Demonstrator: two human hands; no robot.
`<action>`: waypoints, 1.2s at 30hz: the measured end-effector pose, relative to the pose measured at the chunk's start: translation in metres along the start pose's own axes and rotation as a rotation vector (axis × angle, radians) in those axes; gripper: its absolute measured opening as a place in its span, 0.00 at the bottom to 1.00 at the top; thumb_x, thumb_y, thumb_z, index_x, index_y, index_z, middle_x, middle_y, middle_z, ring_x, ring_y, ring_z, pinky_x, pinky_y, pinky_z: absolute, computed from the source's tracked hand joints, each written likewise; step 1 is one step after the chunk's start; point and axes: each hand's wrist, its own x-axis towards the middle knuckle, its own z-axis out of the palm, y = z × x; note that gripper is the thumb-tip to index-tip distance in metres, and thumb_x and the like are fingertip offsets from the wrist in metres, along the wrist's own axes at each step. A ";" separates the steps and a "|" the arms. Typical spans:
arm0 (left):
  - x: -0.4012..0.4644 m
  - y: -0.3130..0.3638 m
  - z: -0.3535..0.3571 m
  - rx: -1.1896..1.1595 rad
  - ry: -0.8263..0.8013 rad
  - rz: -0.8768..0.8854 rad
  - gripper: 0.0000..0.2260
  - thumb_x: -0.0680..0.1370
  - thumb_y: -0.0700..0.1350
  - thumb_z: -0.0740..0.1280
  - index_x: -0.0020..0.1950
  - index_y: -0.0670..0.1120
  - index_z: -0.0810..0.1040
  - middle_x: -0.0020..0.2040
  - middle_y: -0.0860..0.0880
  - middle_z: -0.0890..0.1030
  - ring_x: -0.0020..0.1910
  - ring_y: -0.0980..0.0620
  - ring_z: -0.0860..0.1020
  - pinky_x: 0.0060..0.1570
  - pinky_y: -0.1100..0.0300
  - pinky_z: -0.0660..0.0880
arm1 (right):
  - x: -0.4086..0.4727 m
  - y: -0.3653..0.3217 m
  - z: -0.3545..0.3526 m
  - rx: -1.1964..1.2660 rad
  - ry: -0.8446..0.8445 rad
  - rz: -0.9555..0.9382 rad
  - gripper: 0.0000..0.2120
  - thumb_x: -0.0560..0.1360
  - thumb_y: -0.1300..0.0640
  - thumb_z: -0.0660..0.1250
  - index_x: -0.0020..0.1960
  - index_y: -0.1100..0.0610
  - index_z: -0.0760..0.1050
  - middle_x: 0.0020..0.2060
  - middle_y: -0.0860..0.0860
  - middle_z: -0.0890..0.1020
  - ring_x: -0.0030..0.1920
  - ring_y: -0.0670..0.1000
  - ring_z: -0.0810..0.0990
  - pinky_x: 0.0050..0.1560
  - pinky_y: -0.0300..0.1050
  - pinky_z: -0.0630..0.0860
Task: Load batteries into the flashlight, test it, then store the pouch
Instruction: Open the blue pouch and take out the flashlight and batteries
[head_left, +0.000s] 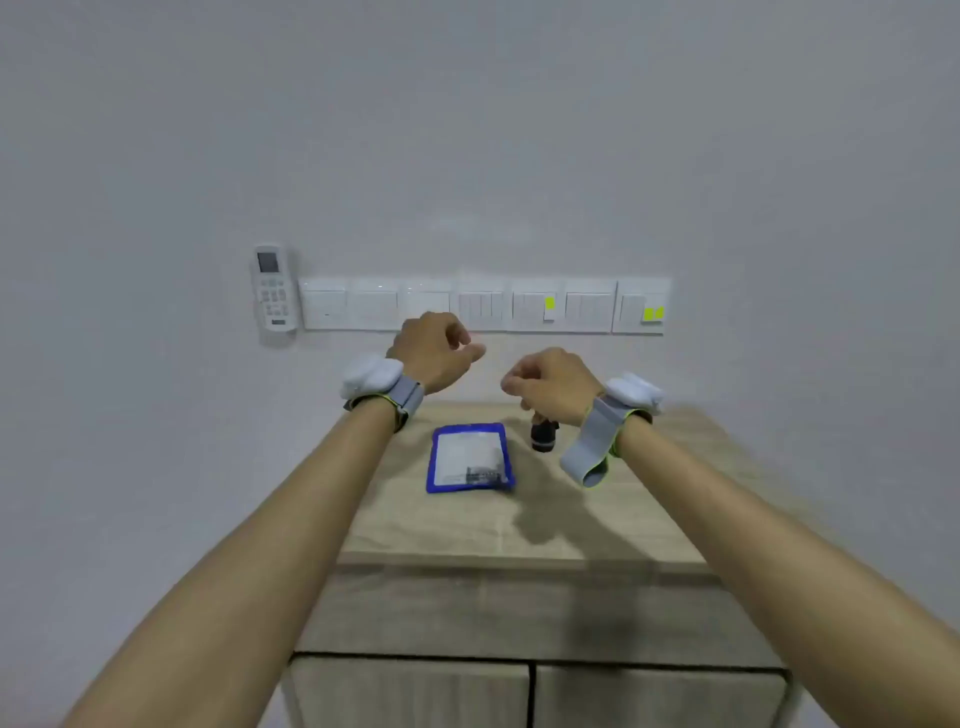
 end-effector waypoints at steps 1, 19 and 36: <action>-0.006 -0.007 0.004 0.023 -0.040 -0.030 0.11 0.72 0.56 0.71 0.46 0.50 0.81 0.47 0.51 0.83 0.47 0.50 0.80 0.46 0.57 0.76 | 0.000 0.006 0.010 -0.027 -0.040 0.031 0.10 0.75 0.55 0.65 0.46 0.60 0.82 0.32 0.52 0.80 0.30 0.52 0.78 0.37 0.43 0.77; -0.027 -0.067 0.062 0.032 -0.331 -0.561 0.13 0.78 0.49 0.63 0.45 0.39 0.74 0.42 0.43 0.78 0.40 0.44 0.76 0.38 0.57 0.70 | 0.011 0.047 0.080 -0.256 -0.039 0.299 0.16 0.78 0.57 0.62 0.32 0.57 0.64 0.29 0.51 0.70 0.39 0.55 0.74 0.36 0.42 0.68; -0.023 -0.057 0.030 -0.413 -0.149 -0.613 0.05 0.75 0.42 0.70 0.44 0.42 0.76 0.38 0.44 0.76 0.39 0.48 0.74 0.35 0.59 0.71 | 0.005 0.050 0.076 0.206 0.176 0.209 0.12 0.71 0.67 0.65 0.37 0.49 0.72 0.41 0.51 0.80 0.46 0.57 0.82 0.45 0.46 0.80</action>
